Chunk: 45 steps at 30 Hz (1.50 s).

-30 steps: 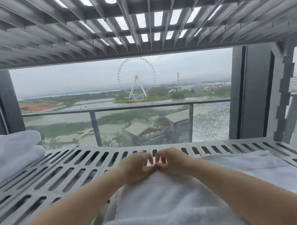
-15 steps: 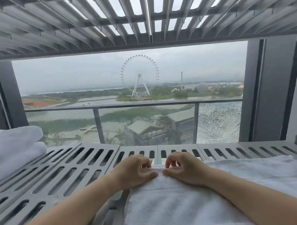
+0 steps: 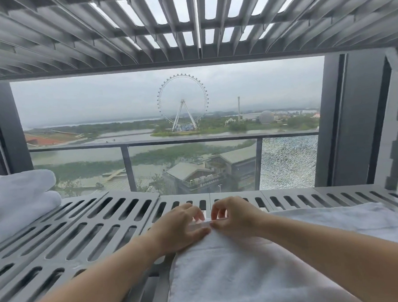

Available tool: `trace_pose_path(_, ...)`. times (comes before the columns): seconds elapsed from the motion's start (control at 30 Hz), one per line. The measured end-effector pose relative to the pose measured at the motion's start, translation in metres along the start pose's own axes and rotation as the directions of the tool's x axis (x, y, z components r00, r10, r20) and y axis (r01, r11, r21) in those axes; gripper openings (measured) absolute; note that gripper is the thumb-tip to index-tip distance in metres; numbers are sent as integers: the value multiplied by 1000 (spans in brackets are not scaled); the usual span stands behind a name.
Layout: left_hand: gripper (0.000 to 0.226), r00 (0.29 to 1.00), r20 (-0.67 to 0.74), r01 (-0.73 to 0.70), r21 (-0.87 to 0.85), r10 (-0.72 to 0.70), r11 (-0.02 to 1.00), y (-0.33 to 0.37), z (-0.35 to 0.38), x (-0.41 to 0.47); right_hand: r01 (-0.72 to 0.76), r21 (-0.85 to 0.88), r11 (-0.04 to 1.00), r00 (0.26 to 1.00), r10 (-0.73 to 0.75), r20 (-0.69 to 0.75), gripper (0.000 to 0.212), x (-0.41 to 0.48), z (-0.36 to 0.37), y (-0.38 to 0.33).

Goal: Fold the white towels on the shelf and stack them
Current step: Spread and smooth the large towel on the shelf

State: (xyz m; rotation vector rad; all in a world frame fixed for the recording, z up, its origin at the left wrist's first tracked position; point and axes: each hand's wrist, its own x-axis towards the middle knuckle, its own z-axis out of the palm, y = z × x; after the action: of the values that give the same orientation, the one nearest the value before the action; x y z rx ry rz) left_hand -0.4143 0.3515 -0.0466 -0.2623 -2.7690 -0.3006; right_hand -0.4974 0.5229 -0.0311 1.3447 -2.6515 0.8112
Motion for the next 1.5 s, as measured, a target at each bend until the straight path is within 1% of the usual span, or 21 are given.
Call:
trace_pose_path(0.17, 30, 1000, -22, 16, 66, -15, 998, 0, 2, 3, 4, -58, 998, 998, -8, -70, 9, 15, -8, -7)
trace_pose_path(0.27, 29, 999, -49, 21, 88, -17, 996, -2, 4, 3, -29, -10, 1000, 995, 28, -97, 11, 10, 5, 4)
trace_pose_path(0.37, 23, 993, -115, 33, 71, -25, 997, -2, 5, 3, -36, 64, 997, 991, 44, -123, 11, 4, 13, 15)
trace_pose_path(0.47, 22, 986, -157, 61, 42, -54, 997, -2, 6, 3, -21, 64, 998, 993, 28, -111, 8, 4, 12, 16)
trace_pose_path(0.53, 25, 982, -170, 87, 16, -83, 996, -3, 6, 2, 5, 73, 997, 995, 2, -100, 12, 3, 11, 15)
trace_pose_path(0.6, 30, 979, -157, 123, -24, -126, 992, -4, 3, 2, 24, 79, 997, 996, -17, -87, 19, 1, 10, 14)
trace_pose_path(0.63, 32, 978, -140, 149, -52, -155, 988, -6, 1, 2, 24, 77, 997, 996, -17, -91, 19, 1, 9, 14)
trace_pose_path(0.67, 33, 977, -113, 173, -83, -182, 981, -8, -3, 2, 18, 76, 997, 995, -11, -99, 17, 1, 9, 13)
trace_pose_path(0.73, 25, 972, -61, 214, -149, -225, 965, -14, -9, 1, 2, 73, 997, 994, 6, -107, 12, 1, 9, 13)
trace_pose_path(0.8, 17, 964, -20, 256, -188, -265, 948, -18, -13, 0, -36, 71, 997, 997, 41, -63, 7, 3, 8, 10)
trace_pose_path(0.87, 18, 958, 3, 281, -215, -287, 935, -21, -15, -1, -95, 84, 992, 995, 93, 32, 6, 8, 3, 4)
trace_pose_path(0.93, 20, 957, 20, 287, -245, -291, 926, -22, -16, -1, -119, 94, 988, 988, 109, 107, 10, 15, 1, -3)
trace_pose_path(0.97, 20, 956, 24, 289, -257, -293, 922, -21, -16, -2, -117, 110, 987, 988, 104, 118, 14, 18, 4, -5)
trace_pose_path(1.03, 20, 956, 11, 286, -266, -293, 921, -20, -14, -2, -100, 126, 987, 993, 91, 75, 16, 19, 13, -8)
trace_pose_path(1.13, 24, 958, -23, 269, -272, -285, 924, -16, -12, -1, -44, 100, 994, 998, 48, -38, 11, 17, 24, -6)
trace_pose_path(1.23, 27, 957, -47, 261, -295, -287, 919, -14, -10, 1, -12, 159, 987, 994, 29, -108, 19, 15, 24, -4)
trace_pose_path(1.33, 29, 937, -76, 284, -401, -340, 871, -12, -9, 3, 10, 218, 976, 983, 31, -180, 22, 12, 25, -5)
trace_pose_path(1.43, 33, 923, -72, 285, -531, -377, 798, -11, -11, 5, 43, 184, 982, 959, 12, -283, 16, 11, 22, -8)
trace_pose_path(1.5, 36, 919, -62, 285, -575, -389, 767, -10, -13, 5, 77, 171, 982, 932, -10, -363, 10, 13, 18, -10)
